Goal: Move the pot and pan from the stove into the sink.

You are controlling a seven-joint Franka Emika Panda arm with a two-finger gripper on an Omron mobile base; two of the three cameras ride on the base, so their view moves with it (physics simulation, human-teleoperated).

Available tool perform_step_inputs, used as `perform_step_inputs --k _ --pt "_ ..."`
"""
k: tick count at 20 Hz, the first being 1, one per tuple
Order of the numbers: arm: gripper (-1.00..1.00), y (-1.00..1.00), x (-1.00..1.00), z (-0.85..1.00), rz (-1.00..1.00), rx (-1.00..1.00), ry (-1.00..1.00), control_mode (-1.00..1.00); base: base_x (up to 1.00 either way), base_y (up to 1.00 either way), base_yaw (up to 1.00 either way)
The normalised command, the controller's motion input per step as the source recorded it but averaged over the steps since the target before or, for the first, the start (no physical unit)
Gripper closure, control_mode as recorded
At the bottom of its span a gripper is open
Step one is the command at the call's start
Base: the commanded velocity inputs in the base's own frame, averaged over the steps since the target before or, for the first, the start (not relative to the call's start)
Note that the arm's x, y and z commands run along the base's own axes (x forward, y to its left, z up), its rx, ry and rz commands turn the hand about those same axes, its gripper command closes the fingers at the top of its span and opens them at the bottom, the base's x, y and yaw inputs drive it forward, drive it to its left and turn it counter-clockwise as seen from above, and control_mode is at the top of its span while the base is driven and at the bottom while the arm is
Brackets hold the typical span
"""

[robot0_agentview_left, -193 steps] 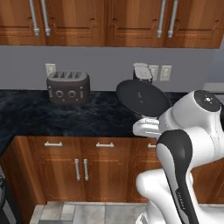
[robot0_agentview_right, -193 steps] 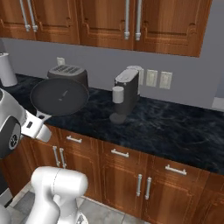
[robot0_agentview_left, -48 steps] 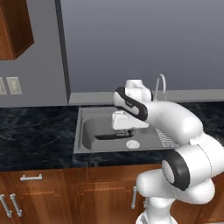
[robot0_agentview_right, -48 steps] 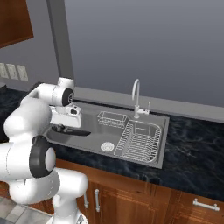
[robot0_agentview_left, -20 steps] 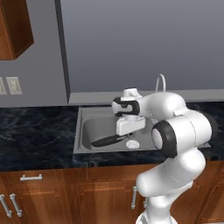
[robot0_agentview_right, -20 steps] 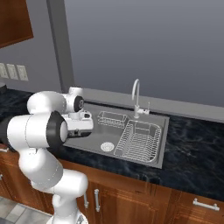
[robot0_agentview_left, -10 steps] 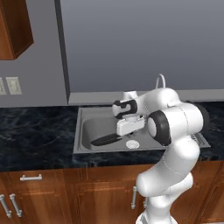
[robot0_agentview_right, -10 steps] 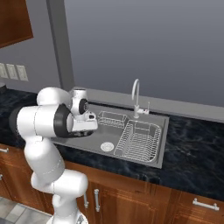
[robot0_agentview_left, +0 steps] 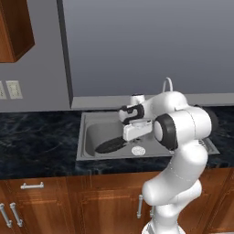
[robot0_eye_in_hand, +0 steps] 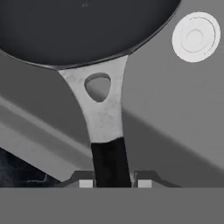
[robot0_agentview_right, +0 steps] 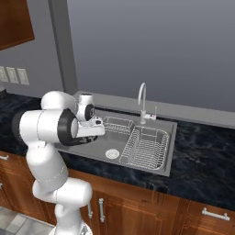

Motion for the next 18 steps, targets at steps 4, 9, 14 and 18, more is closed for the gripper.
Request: perform_step_inputs --k 4,9,14,18 --pt "-1.0 0.31 0.0 0.84 -0.03 0.01 0.0 -1.0 0.0 0.0 0.0" --pt "-1.0 0.3 -0.16 0.91 0.0 0.0 0.0 -1.0 0.0 0.0 0.0" --pt "-1.0 0.3 -0.49 0.74 0.02 0.0 0.0 -1.0 0.0 0.0 0.0" --pt "-1.0 0.35 -0.62 0.58 0.08 0.0 0.0 -1.0 0.0 0.0 0.0"
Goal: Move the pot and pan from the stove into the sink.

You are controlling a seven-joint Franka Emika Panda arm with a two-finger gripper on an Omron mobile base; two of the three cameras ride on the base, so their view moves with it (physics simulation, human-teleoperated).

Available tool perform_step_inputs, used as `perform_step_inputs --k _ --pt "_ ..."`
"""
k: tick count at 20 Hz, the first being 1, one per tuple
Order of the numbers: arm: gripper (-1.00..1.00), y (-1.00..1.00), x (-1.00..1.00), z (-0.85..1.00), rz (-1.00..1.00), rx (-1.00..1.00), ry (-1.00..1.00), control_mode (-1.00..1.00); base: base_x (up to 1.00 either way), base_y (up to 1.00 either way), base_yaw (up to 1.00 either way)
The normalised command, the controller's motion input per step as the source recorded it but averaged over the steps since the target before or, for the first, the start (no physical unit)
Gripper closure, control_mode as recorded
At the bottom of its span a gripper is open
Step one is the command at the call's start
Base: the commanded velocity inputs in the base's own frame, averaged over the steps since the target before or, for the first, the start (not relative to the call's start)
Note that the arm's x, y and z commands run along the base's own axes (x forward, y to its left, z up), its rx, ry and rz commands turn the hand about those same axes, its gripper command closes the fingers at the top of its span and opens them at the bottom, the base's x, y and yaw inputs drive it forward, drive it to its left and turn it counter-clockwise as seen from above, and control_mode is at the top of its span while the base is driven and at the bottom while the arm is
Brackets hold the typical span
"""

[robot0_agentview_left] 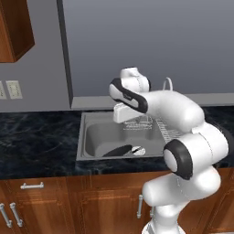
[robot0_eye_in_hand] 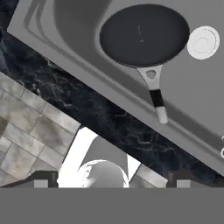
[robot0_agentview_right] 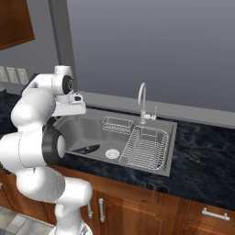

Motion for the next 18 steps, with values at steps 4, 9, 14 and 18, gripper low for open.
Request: perform_step_inputs --k 4,9,14,18 --pt "-1.0 0.28 -0.72 0.43 0.11 0.0 -0.08 -1.0 0.0 0.0 0.0" --pt "-1.0 0.14 -0.71 0.33 0.11 0.0 -0.17 -1.0 0.0 0.0 0.0" --pt "-1.0 0.03 -0.75 0.22 0.08 0.05 -0.25 -1.0 0.0 0.0 0.0" --pt "-1.0 0.0 -0.84 0.13 0.01 0.08 -0.35 -1.0 0.0 0.0 0.0"
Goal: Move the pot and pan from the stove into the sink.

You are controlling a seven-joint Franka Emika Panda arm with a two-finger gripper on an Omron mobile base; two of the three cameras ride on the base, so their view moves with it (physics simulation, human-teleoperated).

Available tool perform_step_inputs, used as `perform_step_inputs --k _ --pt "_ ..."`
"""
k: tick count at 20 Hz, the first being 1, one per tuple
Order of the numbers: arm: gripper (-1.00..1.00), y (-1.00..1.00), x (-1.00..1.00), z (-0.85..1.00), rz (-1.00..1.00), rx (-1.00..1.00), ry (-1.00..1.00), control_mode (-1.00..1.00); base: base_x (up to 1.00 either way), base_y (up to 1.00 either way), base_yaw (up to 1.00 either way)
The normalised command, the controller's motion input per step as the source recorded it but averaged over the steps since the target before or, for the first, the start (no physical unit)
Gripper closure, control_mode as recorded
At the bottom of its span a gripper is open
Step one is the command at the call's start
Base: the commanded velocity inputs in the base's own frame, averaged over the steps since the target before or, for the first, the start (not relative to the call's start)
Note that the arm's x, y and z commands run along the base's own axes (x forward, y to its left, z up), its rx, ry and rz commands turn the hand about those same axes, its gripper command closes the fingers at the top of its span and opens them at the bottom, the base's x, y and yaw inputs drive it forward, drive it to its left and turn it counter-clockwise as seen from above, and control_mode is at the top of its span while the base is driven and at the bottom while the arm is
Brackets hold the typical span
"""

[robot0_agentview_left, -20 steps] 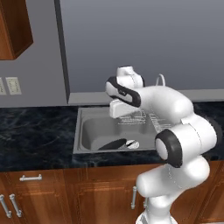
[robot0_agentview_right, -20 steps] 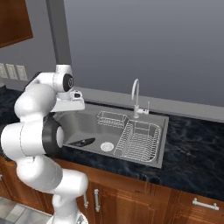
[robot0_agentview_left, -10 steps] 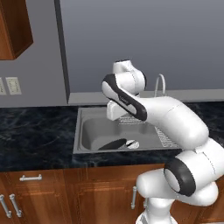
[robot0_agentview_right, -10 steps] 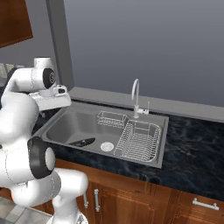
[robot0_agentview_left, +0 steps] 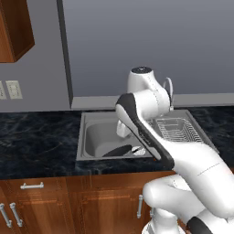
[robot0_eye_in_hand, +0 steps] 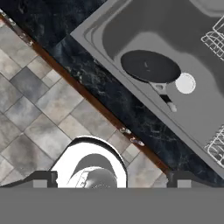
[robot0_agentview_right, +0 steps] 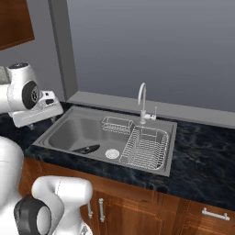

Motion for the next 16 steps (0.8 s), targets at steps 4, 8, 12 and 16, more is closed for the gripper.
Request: perform_step_inputs --k 4,8,12,16 --pt "-1.0 0.0 -0.89 0.08 0.0 0.13 -0.41 -1.0 0.0 0.0 0.0" --pt "-1.0 0.0 -0.88 0.02 0.0 0.21 -0.4 -1.0 0.0 0.0 0.0" --pt "-1.0 0.04 -0.6 0.0 0.0 0.28 -0.33 -1.0 0.0 0.0 0.0" --pt "-1.0 0.18 -0.32 0.0 0.0 0.28 -0.23 -1.0 0.0 0.0 0.0"
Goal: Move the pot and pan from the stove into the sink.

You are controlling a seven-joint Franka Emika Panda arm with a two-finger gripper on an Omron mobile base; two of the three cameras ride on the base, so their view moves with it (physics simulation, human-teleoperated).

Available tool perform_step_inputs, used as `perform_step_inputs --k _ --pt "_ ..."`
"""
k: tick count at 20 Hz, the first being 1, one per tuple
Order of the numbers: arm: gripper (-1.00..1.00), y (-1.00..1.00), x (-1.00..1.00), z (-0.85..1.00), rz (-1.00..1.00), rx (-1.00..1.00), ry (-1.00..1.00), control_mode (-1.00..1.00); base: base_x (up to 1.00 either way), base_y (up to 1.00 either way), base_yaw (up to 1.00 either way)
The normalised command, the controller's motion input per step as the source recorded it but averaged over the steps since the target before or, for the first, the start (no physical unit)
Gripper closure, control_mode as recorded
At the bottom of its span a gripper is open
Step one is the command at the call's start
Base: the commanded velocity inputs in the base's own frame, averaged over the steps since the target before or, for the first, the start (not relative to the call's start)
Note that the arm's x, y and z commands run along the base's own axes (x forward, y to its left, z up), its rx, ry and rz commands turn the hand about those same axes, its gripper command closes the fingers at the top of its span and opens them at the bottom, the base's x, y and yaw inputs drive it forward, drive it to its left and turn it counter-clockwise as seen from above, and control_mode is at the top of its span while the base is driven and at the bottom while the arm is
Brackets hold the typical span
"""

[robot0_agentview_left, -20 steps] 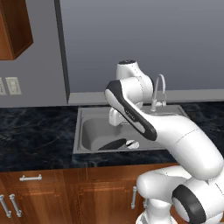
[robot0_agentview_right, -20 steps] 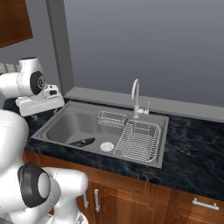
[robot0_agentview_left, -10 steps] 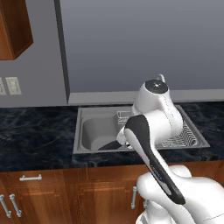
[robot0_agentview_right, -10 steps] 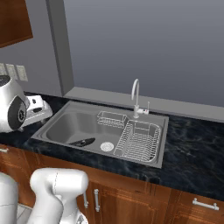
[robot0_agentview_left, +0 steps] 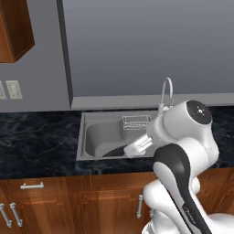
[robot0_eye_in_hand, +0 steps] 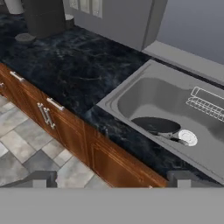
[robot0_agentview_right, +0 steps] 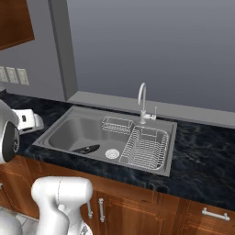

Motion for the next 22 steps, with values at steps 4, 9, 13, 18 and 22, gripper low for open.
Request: perform_step_inputs --k 4,9,13,18,22 --pt "-1.0 0.37 -0.08 0.0 -0.03 0.16 -0.21 -1.0 0.0 0.0 0.0" --pt "-1.0 0.26 -0.01 0.0 -0.04 0.01 -0.1 -1.0 0.0 0.0 0.0" --pt "-1.0 0.0 0.0 0.0 0.0 0.0 0.0 -1.0 0.0 0.0 0.0" --pt "-1.0 0.0 0.0 0.0 0.0 0.0 0.0 -1.0 0.0 0.0 0.0" --pt "-1.0 0.0 0.0 0.0 0.0 0.0 0.0 -1.0 0.0 0.0 0.0"
